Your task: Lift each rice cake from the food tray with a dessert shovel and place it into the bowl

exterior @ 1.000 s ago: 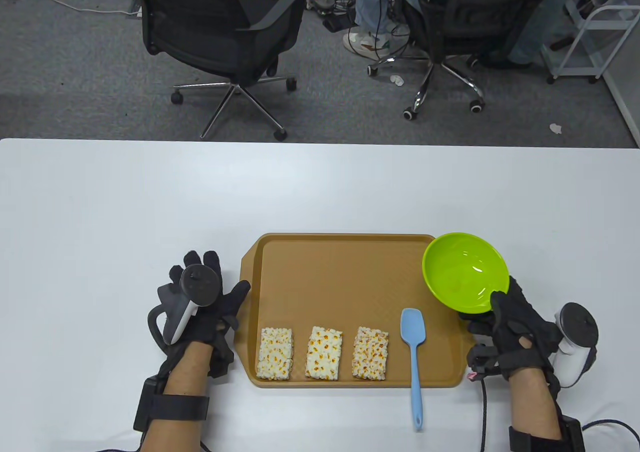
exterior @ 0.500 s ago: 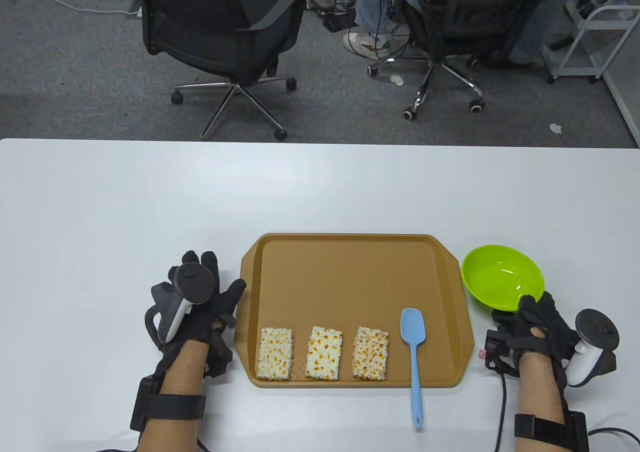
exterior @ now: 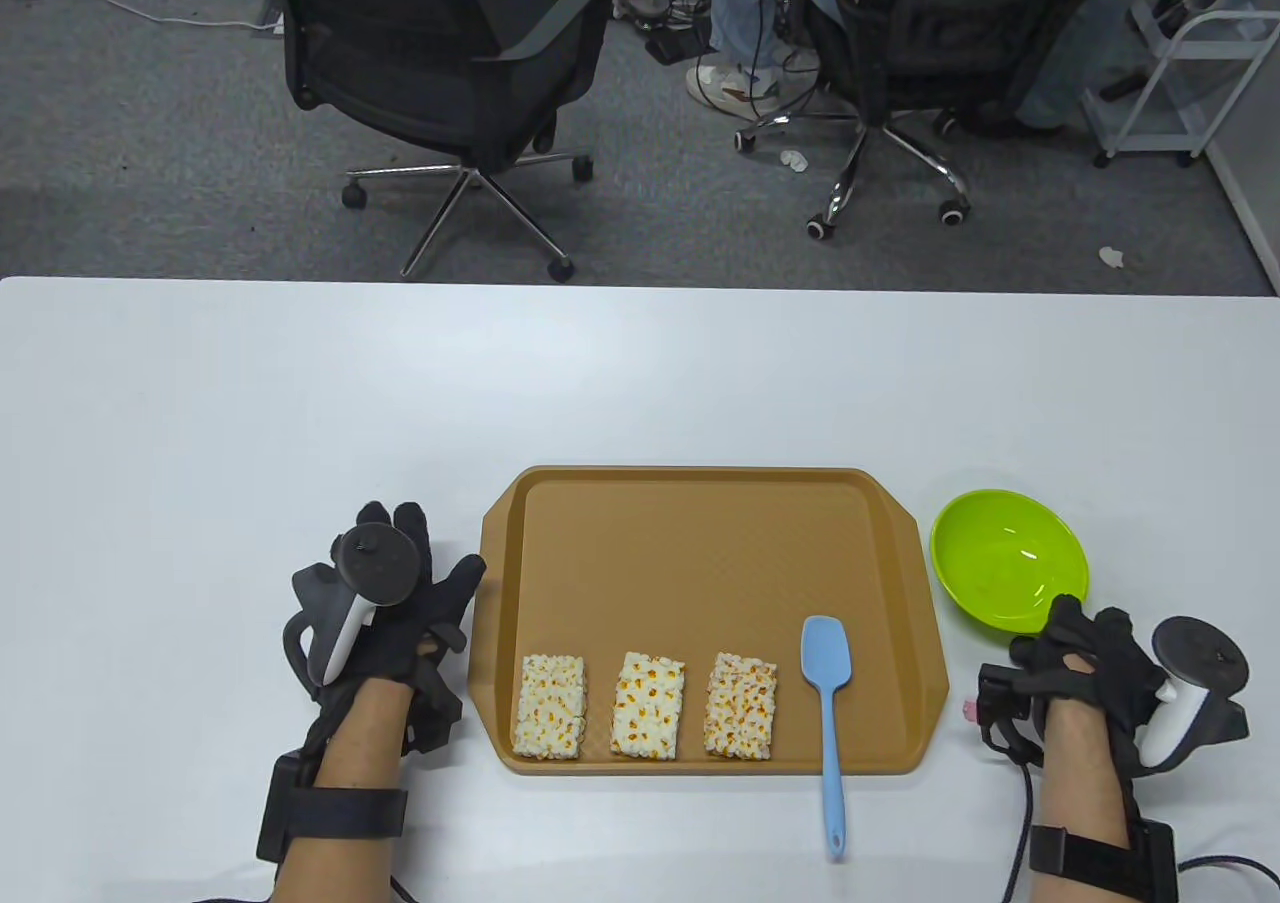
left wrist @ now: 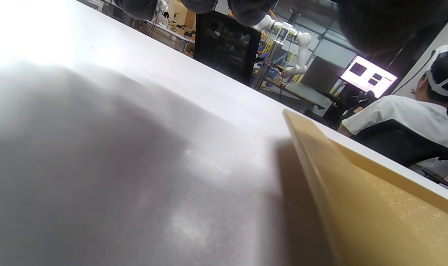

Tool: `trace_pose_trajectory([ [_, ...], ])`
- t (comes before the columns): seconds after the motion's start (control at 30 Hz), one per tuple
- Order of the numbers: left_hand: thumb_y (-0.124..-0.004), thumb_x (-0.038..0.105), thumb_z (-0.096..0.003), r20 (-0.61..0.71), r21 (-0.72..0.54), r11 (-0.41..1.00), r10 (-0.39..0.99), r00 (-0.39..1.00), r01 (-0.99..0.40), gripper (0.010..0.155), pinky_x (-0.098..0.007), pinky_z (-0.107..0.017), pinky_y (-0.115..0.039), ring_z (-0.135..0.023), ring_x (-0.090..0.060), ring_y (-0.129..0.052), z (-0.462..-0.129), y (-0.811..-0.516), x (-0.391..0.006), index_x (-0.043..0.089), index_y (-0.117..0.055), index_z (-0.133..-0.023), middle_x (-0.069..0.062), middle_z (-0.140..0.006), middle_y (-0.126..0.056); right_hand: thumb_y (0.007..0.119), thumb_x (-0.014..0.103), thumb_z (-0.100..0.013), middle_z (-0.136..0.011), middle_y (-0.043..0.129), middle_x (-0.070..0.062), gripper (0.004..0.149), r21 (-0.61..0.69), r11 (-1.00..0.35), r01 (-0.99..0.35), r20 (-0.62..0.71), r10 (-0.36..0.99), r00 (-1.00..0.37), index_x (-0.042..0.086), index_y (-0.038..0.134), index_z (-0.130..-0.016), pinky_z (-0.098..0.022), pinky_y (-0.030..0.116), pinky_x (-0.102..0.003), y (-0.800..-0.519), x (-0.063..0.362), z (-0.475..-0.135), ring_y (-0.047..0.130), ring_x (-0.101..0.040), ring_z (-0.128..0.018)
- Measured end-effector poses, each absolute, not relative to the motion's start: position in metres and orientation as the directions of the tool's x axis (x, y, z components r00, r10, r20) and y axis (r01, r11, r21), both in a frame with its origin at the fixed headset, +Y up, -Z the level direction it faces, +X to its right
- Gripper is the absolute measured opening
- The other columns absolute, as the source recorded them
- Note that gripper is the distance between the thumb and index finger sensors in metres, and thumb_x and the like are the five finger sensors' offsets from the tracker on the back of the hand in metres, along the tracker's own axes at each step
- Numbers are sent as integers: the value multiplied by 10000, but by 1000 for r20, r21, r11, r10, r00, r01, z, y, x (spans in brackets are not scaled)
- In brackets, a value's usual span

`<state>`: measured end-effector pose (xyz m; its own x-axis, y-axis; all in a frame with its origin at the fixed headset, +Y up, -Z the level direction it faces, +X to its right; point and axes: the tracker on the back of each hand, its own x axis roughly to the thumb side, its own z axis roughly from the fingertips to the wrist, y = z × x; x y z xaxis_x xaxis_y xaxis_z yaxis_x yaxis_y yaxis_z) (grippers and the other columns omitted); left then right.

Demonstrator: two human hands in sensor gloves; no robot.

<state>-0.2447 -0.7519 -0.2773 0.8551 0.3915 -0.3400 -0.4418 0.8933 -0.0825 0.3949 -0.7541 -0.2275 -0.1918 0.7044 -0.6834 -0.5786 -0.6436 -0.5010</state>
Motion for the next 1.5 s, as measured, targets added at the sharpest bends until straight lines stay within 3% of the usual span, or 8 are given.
trace_pose_trajectory([
  [0.13, -717, 693, -417, -361, -108, 897, 367, 858, -429, 874, -730, -719, -272, -1078, -530, -264, -278, -754, -247, 291, -338, -1094, -77, -1210, -211, 715, 552, -385, -1050, 453, -222, 807, -450, -787, -422, -576, 617, -537, 131, 433, -1013, -569, 720, -582, -717, 355, -217, 778, -439, -855],
  [0.27, -716, 693, -417, -371, -114, 896, 363, 855, -430, 876, -727, -721, -272, -1077, -530, -262, -278, -756, -249, 287, -334, -1093, -77, -1210, -211, 801, 490, -360, -901, 821, -132, 525, -188, -884, -427, -352, 467, -811, 195, 863, -790, -488, 804, -552, -699, 284, -216, 943, -362, -659],
  [0.4, -714, 693, -418, -385, -131, 894, 353, 853, -429, 878, -726, -722, -271, -1075, -533, -261, -278, -759, -251, 283, -331, -1093, -78, -1209, -209, 825, 511, -353, -848, 863, -127, 525, 291, -924, -250, -207, 194, -959, 181, 894, -756, -467, 815, -546, -718, 214, -203, 958, -351, -592],
  [0.6, -714, 691, -417, -395, -146, 894, 339, 854, -423, 879, -725, -725, -257, -1079, -524, -248, -283, -763, -252, 283, -327, -1093, -84, -1209, -201, 840, 528, -342, -808, 867, -146, 587, 438, -899, -11, -108, -40, -993, 146, 872, -786, -436, 818, -533, -744, 187, -201, 948, -313, -508],
  [0.93, -722, 676, -418, -393, -123, 882, 377, 839, -454, 872, -725, -728, -255, -1083, -520, -258, -284, -762, -253, 273, -344, -1092, -103, -1207, -214, 767, 431, -396, -716, 858, -135, 451, 437, -864, -249, -280, 132, -951, 146, 809, -743, -410, 839, -500, -752, 211, -216, 938, -240, -438],
  [1.03, -721, 675, -418, -382, -122, 885, 377, 844, -450, 868, -725, -728, -259, -1084, -517, -264, -284, -761, -251, 273, -349, -1091, -103, -1207, -222, 716, 396, -400, -812, 802, -154, 448, 244, -913, -328, -358, 229, -905, 146, 754, -770, -426, 860, -517, -741, 227, -219, 979, -303, -548],
  [1.17, -720, 677, -418, -368, -122, 887, 377, 850, -446, 869, -725, -727, -267, -1082, -520, -275, -283, -760, -248, 269, -352, -1091, -107, -1207, -231, 726, 379, -367, -764, 861, -126, 450, -153, -802, -577, -215, 597, -773, 164, 761, -761, -188, 974, -363, -720, 247, -223, 1089, -149, -232],
  [1.5, -693, 717, -400, -340, -105, 870, 423, 840, -481, 886, -720, -724, -362, -1072, -535, -365, -280, -754, -249, 266, -369, -1091, -130, -1205, -276, 708, 407, -371, -765, 854, -85, 453, -188, -782, -594, -156, 621, -768, 199, 750, -770, -90, 909, -299, -718, 252, -221, 1007, -99, -165],
])
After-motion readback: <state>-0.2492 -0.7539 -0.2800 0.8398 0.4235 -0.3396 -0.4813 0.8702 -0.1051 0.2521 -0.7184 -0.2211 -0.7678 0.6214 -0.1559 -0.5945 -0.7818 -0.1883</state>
